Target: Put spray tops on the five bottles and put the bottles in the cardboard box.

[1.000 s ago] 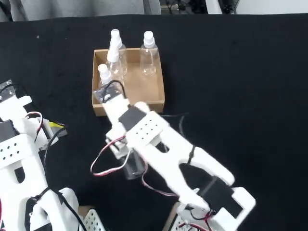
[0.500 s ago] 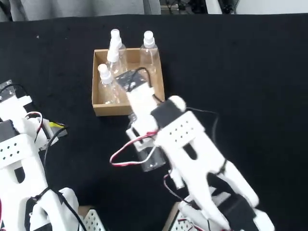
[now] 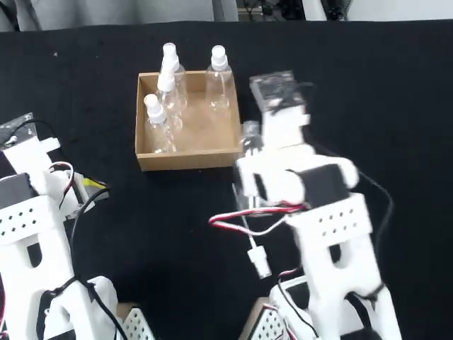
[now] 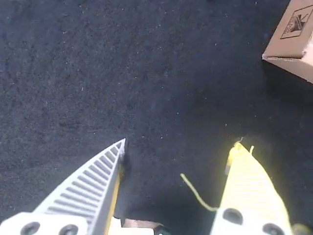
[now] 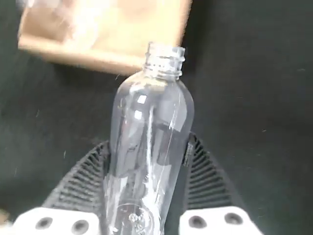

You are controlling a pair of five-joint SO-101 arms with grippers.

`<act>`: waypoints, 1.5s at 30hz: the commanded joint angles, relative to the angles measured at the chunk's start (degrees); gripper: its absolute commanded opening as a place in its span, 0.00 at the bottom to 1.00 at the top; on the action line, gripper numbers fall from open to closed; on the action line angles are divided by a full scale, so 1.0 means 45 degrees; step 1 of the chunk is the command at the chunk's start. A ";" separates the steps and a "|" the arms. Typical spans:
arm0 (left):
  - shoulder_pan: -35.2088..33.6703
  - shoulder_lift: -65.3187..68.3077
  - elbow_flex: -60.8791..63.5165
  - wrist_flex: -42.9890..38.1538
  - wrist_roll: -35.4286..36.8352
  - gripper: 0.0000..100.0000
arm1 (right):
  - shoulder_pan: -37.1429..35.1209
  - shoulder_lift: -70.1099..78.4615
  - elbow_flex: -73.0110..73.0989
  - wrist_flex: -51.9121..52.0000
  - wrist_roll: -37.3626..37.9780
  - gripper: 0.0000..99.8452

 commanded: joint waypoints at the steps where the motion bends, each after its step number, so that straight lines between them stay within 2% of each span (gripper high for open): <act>1: 0.0694 -0.0234 -0.0049 -0.0059 0.0137 0.30 | 0.1368 -0.0694 -0.0068 -0.0723 0.0117 0.02; 5: 0.1475 -0.0664 0.0029 0.0156 0.0156 0.30 | 0.2305 -0.0694 -0.0147 -0.0996 0.0117 0.02; 10: 0.2706 -0.2657 0.0791 0.0059 0.0156 0.30 | 0.3302 -0.0694 -0.0088 -0.1387 0.0117 0.02; 16: 0.4210 -0.4513 0.2120 -0.0860 0.0176 0.30 | 0.4122 -0.0713 -0.0186 -0.1426 0.0117 0.02; 23: 0.6320 -0.4591 0.2139 -0.0918 0.0176 0.31 | 0.5372 -0.0772 -0.0186 -0.1797 0.0117 0.02; 30: 0.8234 -0.4552 0.2256 -0.1289 0.0195 0.36 | 0.6818 -0.0713 -0.0596 -0.1797 0.0039 0.02; 34: 0.9504 -0.4552 0.2256 -0.1856 0.0821 0.36 | 0.7228 -0.0694 -0.0518 -0.2090 0.0000 0.02; 39: 1.0969 -0.3048 0.2198 -0.2676 0.1035 0.36 | 0.7326 -0.0694 -0.0498 -0.2168 -0.0020 0.02; 45: 1.1673 0.0313 0.2100 -0.4767 0.2794 0.36 | 0.7326 -0.0694 -0.0498 -0.2168 0.0000 0.02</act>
